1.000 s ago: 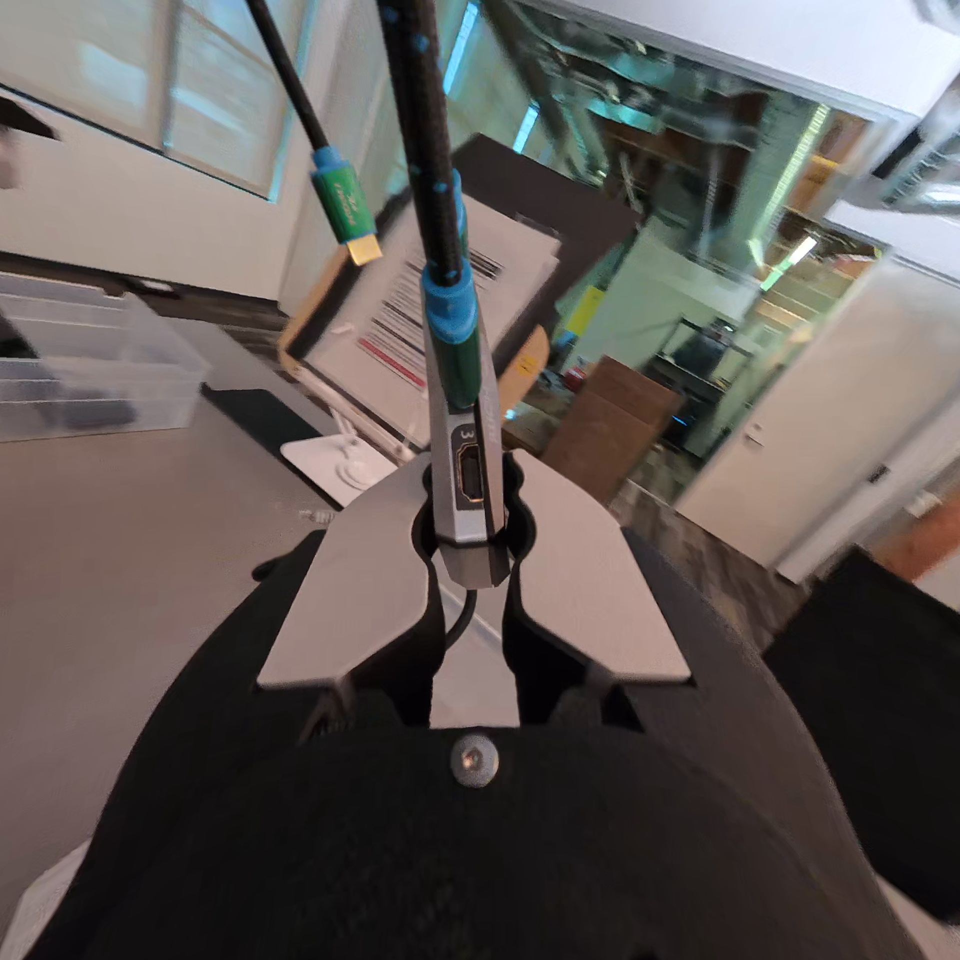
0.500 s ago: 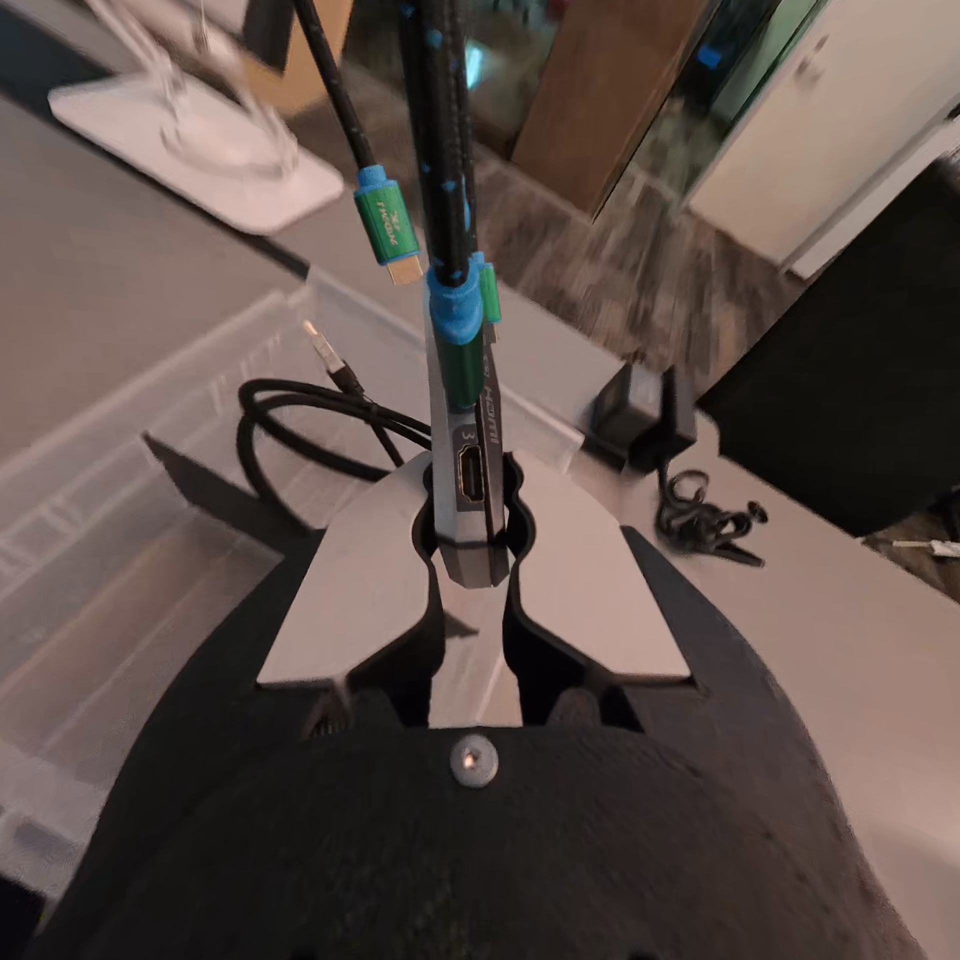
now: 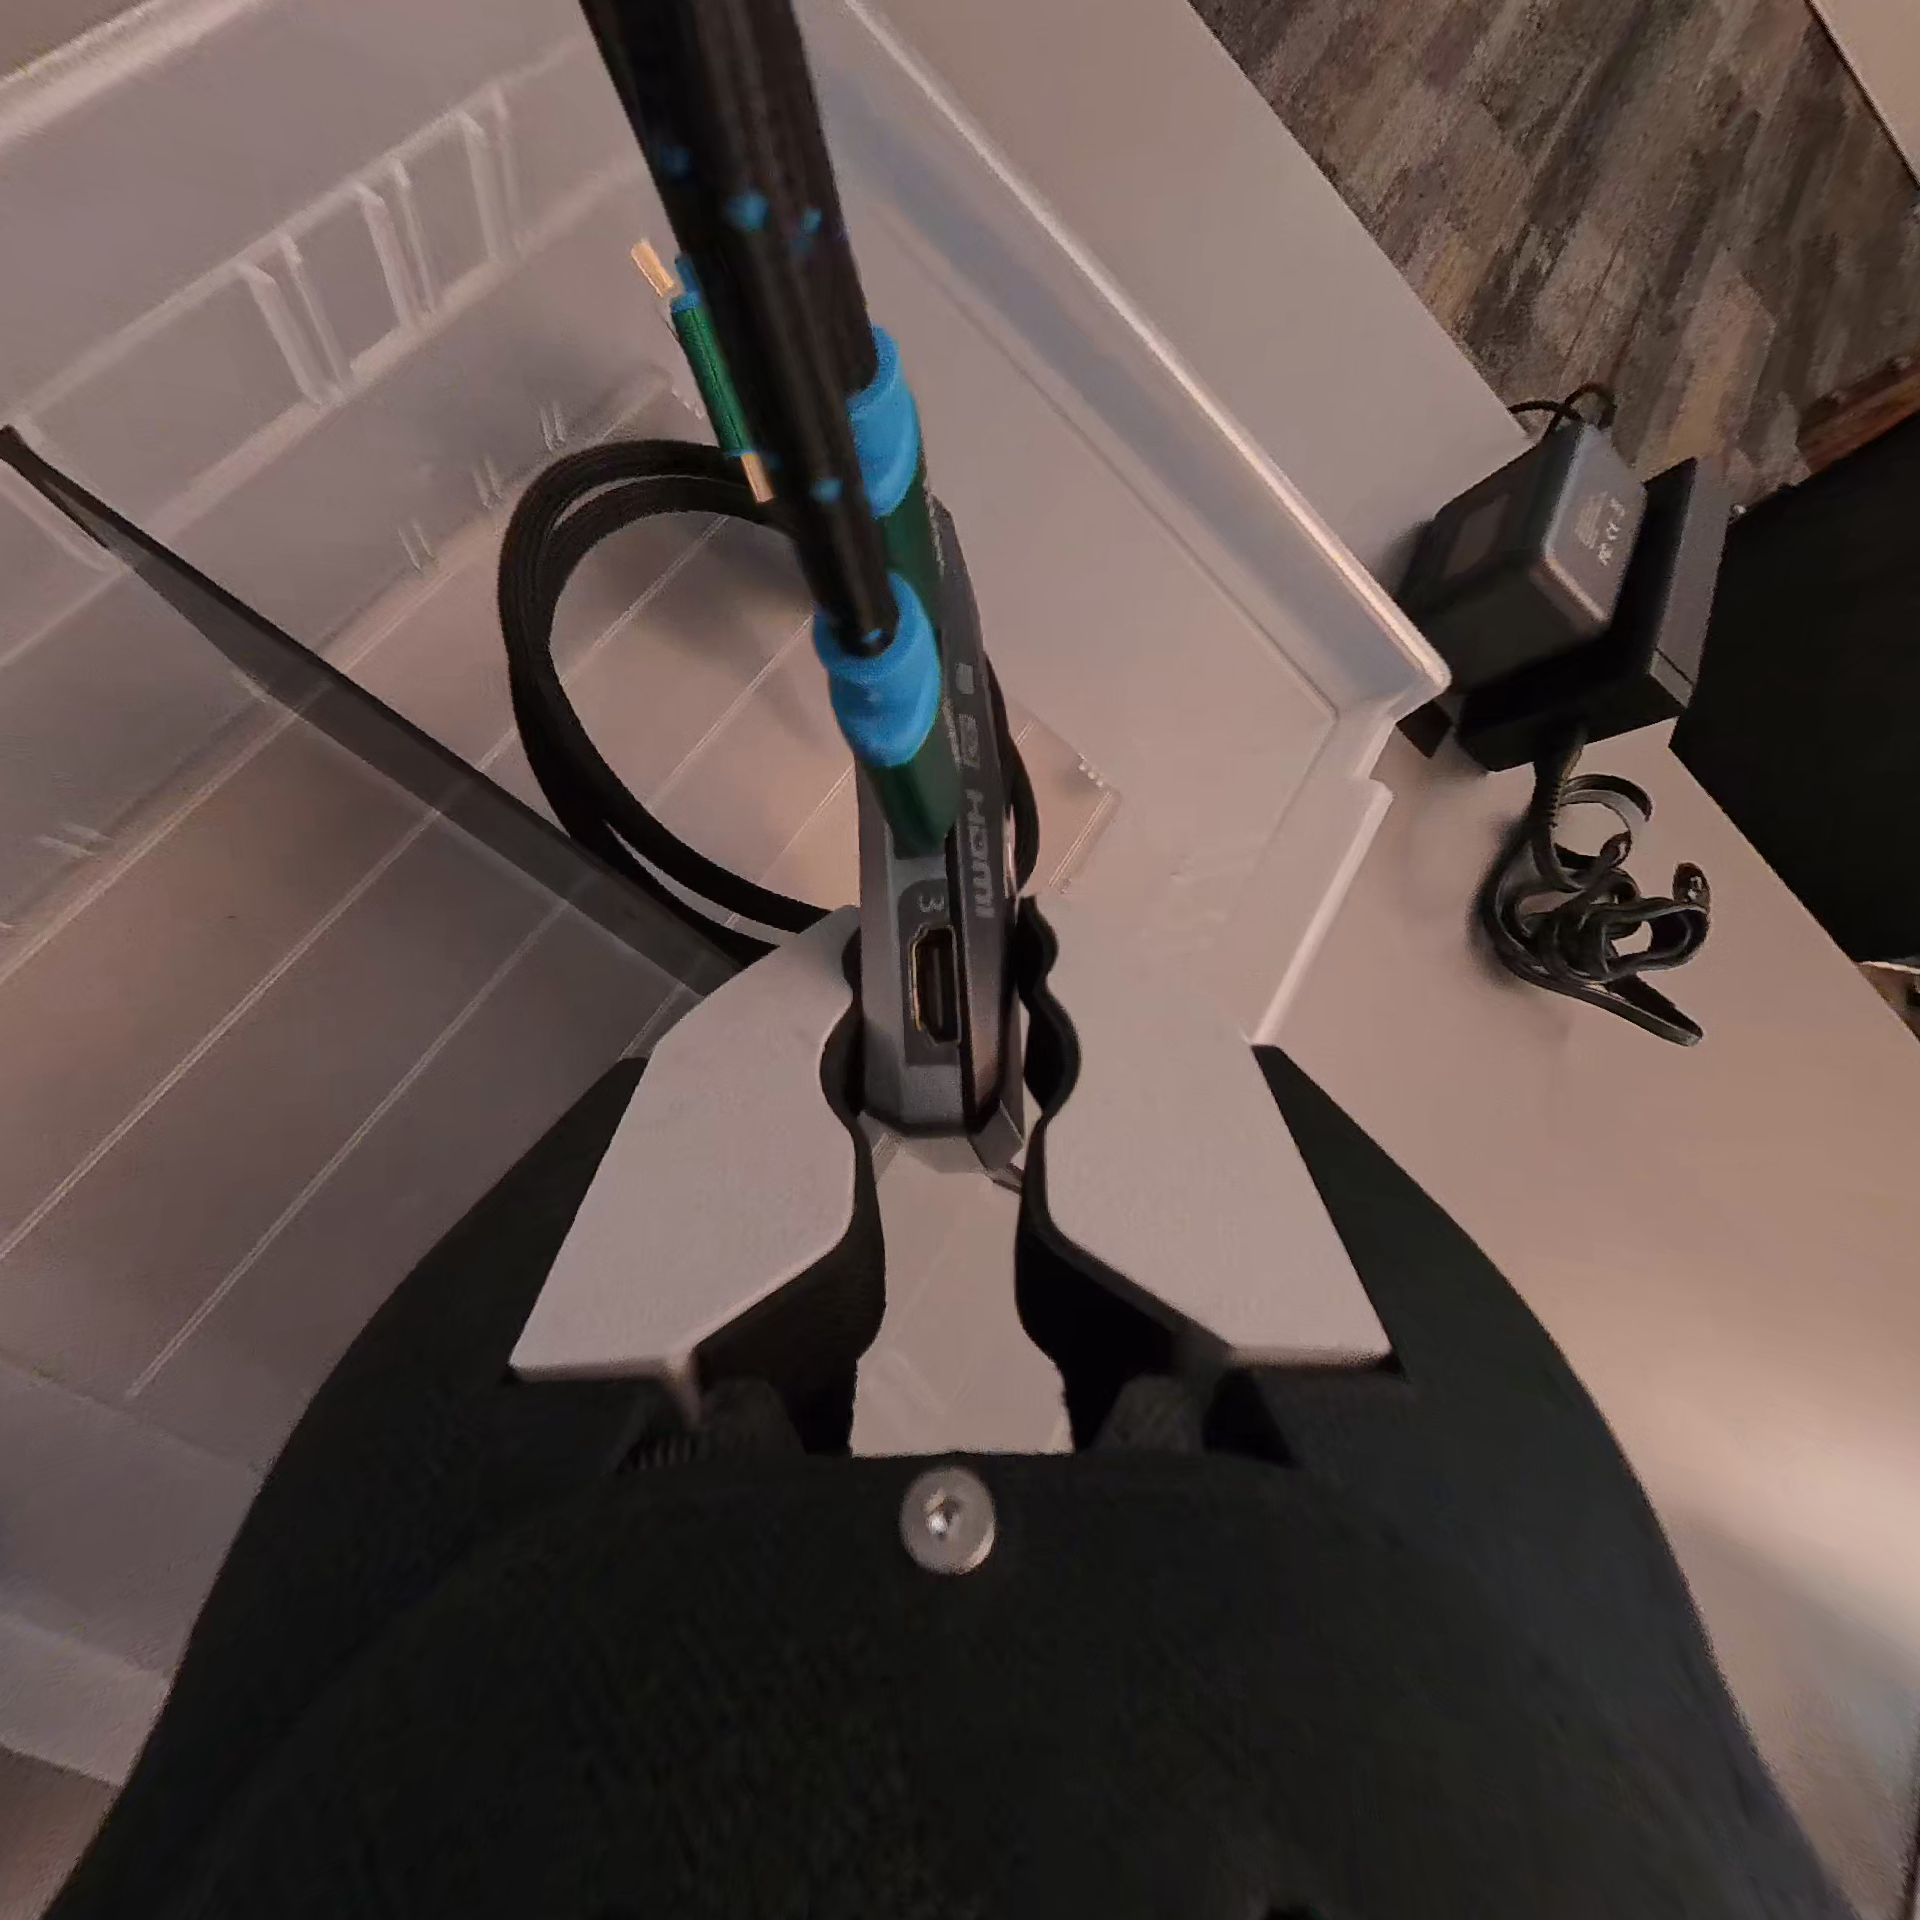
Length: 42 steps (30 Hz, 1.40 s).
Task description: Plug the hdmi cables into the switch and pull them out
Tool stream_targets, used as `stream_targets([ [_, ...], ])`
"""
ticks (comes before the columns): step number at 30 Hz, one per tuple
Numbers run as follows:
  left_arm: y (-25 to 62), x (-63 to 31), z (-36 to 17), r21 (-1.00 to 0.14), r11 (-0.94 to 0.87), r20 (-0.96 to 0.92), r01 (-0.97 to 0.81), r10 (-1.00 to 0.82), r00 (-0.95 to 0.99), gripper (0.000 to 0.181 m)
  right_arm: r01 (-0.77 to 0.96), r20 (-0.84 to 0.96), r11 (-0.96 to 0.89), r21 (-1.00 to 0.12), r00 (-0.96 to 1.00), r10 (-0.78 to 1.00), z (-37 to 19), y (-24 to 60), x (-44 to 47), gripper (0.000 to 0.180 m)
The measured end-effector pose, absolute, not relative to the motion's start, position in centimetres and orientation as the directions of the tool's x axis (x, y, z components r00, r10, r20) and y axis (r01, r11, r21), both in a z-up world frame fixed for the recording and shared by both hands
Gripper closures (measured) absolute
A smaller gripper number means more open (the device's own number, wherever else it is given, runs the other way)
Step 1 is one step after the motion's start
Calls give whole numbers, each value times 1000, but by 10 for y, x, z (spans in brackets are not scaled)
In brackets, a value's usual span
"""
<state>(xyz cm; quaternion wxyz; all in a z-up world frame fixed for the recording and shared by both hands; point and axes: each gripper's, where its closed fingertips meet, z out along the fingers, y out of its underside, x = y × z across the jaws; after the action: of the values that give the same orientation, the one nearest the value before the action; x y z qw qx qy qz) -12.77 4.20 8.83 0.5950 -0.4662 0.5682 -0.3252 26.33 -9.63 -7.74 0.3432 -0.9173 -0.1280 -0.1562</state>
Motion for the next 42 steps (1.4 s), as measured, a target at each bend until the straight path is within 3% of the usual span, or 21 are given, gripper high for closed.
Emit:
stream_targets([
  [7,41,-128,81,-908,365,-392,-206,-913,114,131,286,323,-806,-518,938,126,-76,-115,254,125],
  [14,40,-134,84,-907,366,-394,-210,-913,108,131,291,318,-840,-457,936,152,-72,-131,245,136],
  [23,38,-133,83,-901,373,-401,-222,-911,99,132,214,296,-812,-543,954,53,-63,-117,259,146],
  [32,36,-129,73,-889,379,-410,-257,-909,77,132,242,263,-809,-535,958,113,-73,-111,246,133],
  [42,40,-134,78,-890,379,-414,-255,-905,98,132,408,379,-766,-496,896,232,-47,-108,215,128],
])
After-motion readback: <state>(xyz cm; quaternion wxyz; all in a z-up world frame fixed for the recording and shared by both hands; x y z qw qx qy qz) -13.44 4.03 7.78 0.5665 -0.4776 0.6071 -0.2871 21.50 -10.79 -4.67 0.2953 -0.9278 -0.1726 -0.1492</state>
